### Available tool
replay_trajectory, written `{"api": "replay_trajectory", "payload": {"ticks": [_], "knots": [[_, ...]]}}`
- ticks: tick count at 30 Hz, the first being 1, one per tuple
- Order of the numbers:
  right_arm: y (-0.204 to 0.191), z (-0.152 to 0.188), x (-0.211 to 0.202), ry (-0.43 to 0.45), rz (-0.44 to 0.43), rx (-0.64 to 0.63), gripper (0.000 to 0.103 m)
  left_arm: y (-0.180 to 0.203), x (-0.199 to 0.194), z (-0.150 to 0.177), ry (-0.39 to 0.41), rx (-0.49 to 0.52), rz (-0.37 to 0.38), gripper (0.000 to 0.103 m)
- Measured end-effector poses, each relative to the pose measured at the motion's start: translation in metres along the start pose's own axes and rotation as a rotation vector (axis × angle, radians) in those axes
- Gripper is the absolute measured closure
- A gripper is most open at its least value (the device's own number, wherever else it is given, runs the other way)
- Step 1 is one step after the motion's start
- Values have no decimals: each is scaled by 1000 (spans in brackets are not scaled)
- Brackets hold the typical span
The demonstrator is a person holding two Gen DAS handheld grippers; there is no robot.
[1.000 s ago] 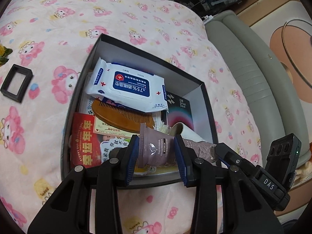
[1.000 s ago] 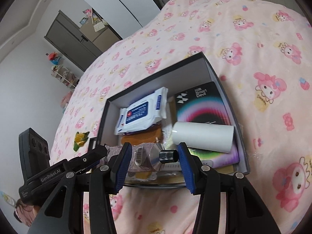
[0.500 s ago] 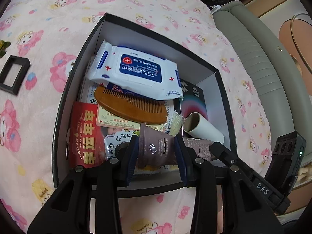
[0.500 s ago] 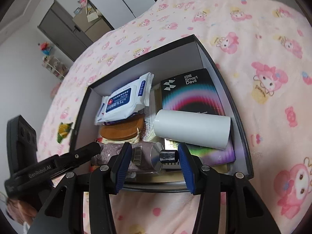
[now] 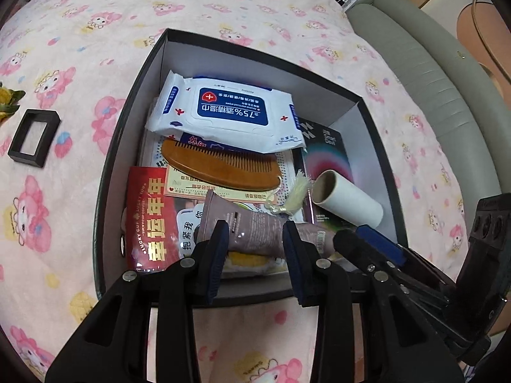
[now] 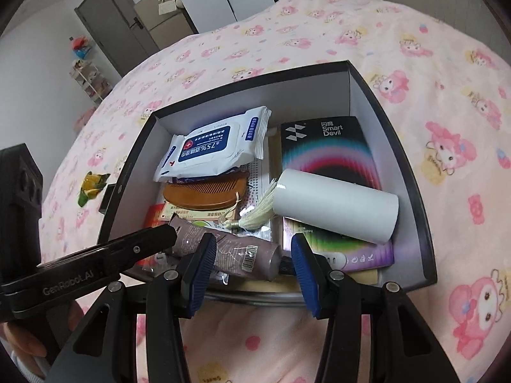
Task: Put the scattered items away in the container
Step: 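Open both grippers to release the grey tube into the box, then withdraw both tools and move toward the black square frame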
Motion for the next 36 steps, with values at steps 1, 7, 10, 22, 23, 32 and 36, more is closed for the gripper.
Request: {"api": "replay_trajectory", "payload": {"ticks": [1, 7, 10, 22, 23, 32, 36], "knots": [[-2, 0, -1, 1, -4, -1, 58, 0, -2, 0, 2, -1, 7, 69], [-17, -1, -18, 27, -6, -32, 58, 1, -15, 3, 15, -15, 37, 67], [-27, -3, -26, 41, -10, -52, 58, 2, -27, 5, 31, -18, 52, 66], [-60, 2, -64, 85, -49, -92, 58, 0, -83, 15, 101, -12, 109, 65], [-63, 3, -67, 89, -54, -97, 58, -1, -88, 15, 106, -13, 113, 64], [-94, 7, -91, 119, -115, -134, 58, -8, -131, 18, 175, 22, 104, 64], [-107, 11, -94, 117, -147, -145, 58, -17, -144, 21, 192, 21, 88, 64]]}}
Point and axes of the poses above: each gripper's, at about its wrist camera, not at the fingertips, and x roughly the way its jaws point, y to its right, z to its underside, the point moved 4 cm from there along x, roughly the way its jaws point, and after that the axes turned 12 degrees about y, right-handed, at the moved point
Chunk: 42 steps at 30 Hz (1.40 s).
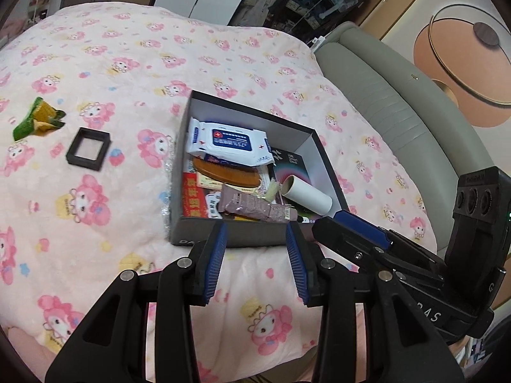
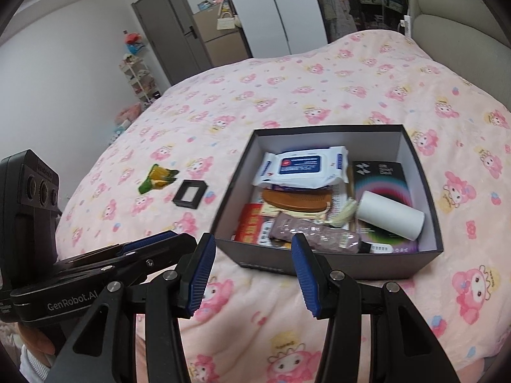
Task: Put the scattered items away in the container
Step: 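Withdraw both tools and move toward the black square frame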
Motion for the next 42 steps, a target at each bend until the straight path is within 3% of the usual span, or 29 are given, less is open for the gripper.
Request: {"api": "replay_trajectory", "payload": {"ticks": [17, 23, 42], "knots": [[-67, 16, 15, -39, -96, -63, 58, -55, -45, 5, 44, -36, -55, 64], [-85, 22, 30, -70, -113, -85, 58, -81, -50, 10, 64, -91, -71, 64], [-131, 34, 125, -191, -133, -136, 58, -178, -35, 1, 116, -178, -167, 64]]}}
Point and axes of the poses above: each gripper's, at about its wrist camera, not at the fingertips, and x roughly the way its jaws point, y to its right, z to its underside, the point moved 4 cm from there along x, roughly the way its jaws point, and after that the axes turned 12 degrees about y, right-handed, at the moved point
